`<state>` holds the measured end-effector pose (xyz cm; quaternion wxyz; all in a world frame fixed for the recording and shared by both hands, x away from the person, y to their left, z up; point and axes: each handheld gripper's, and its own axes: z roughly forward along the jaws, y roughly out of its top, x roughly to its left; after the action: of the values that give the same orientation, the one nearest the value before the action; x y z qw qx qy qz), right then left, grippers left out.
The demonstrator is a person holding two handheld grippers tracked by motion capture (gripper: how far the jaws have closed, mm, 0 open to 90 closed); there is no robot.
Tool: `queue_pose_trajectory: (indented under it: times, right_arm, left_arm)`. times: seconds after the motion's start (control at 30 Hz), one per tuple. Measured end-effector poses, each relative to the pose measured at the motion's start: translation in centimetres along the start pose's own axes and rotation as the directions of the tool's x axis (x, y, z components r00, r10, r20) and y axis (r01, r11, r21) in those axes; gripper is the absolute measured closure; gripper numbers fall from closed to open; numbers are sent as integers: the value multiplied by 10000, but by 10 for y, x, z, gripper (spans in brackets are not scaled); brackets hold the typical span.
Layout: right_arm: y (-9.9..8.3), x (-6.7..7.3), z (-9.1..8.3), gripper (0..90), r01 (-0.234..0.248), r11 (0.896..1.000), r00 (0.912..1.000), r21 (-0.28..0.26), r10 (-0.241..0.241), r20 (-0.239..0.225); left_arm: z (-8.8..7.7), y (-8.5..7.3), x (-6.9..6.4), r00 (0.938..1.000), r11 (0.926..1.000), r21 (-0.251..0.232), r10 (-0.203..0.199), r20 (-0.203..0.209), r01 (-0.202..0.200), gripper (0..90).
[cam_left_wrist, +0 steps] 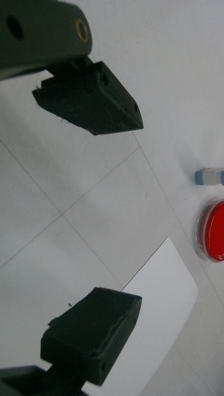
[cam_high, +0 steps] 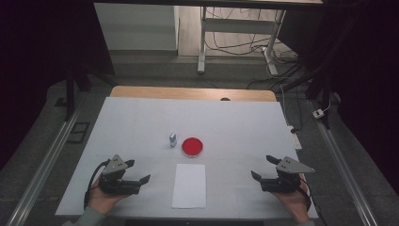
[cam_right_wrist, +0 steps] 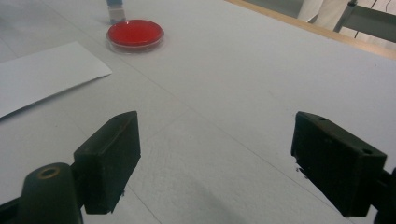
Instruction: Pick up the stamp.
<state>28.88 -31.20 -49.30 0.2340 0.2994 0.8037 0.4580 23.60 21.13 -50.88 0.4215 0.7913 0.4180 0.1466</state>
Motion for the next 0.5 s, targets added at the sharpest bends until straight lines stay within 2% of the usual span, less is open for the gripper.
queue_pose_trajectory:
  times: [0.17, 0.5]
  right_arm:
    - [-2, -1, -1, 189, 66, 9999, 10000, 104, -66, 68]
    - [-3, -2, -2, 206, 53, 9999, 10000, 88, -53, -51]
  left_arm:
    - [2, 0, 2, 9999, 10000, 70, -35, 144, 34, 155]
    - [0, -1, 4, 9997, 9997, 61, -219, 147, 218, 155]
